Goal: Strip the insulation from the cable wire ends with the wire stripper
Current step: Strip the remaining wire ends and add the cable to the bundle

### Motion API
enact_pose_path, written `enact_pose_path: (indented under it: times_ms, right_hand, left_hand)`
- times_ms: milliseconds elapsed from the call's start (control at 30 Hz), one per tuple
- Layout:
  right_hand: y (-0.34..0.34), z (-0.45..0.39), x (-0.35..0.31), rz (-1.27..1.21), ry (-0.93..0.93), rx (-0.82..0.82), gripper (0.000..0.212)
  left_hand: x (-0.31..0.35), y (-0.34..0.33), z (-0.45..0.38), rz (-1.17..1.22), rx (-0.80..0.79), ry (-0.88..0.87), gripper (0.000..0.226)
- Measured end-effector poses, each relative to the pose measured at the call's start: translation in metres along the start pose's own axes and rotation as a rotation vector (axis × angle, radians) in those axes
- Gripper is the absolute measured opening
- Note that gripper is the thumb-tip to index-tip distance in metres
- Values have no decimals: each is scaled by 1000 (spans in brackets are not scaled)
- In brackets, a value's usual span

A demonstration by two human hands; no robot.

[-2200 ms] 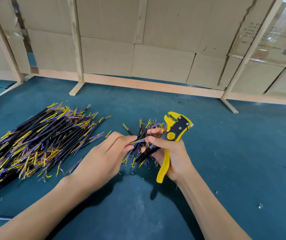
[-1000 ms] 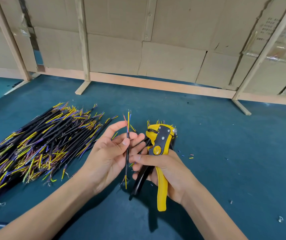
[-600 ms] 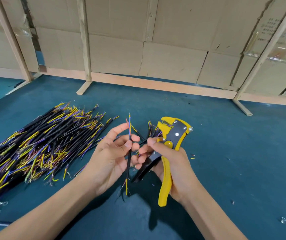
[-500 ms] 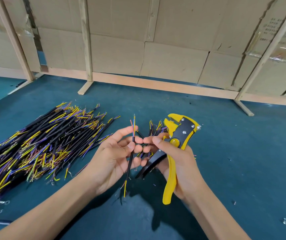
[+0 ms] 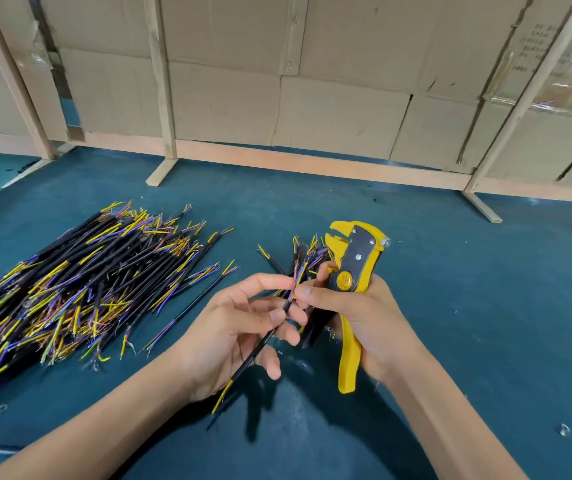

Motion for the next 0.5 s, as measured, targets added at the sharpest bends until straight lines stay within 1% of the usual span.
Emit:
enact_pose_path:
  times_ms: [133, 167, 233, 367, 433, 500]
  right_hand:
    - [-1, 0, -3, 66, 49, 28, 24]
    - [-1, 0, -3, 85, 63, 31, 21]
    - [0, 1, -3, 104, 81, 41, 17]
    - [6, -1, -5, 69, 93, 79, 16]
    - [6, -1, -7, 35, 100, 55, 16]
    - [2, -1, -9, 37, 92, -18, 18]
  left_hand:
    - [-2, 5, 0, -4, 12, 32, 31]
    - [-3, 5, 0, -1, 7, 47, 31]
    - [-7, 3, 0, 16, -17, 78, 32]
    - [-9, -3, 0, 56, -74, 113, 33]
    - [-10, -7, 1, 89, -107, 126, 35]
    - [-13, -10, 1, 125, -133, 144, 41]
Point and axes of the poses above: each hand's wrist, its own z-axis away from the middle knuckle, its own y-axis out of the back of the hand, x = y × z, the point moved 9 cm from there along -z, towards the middle knuckle, and after that the axes turned 14 degrees about -z, right-handed, at the moved point
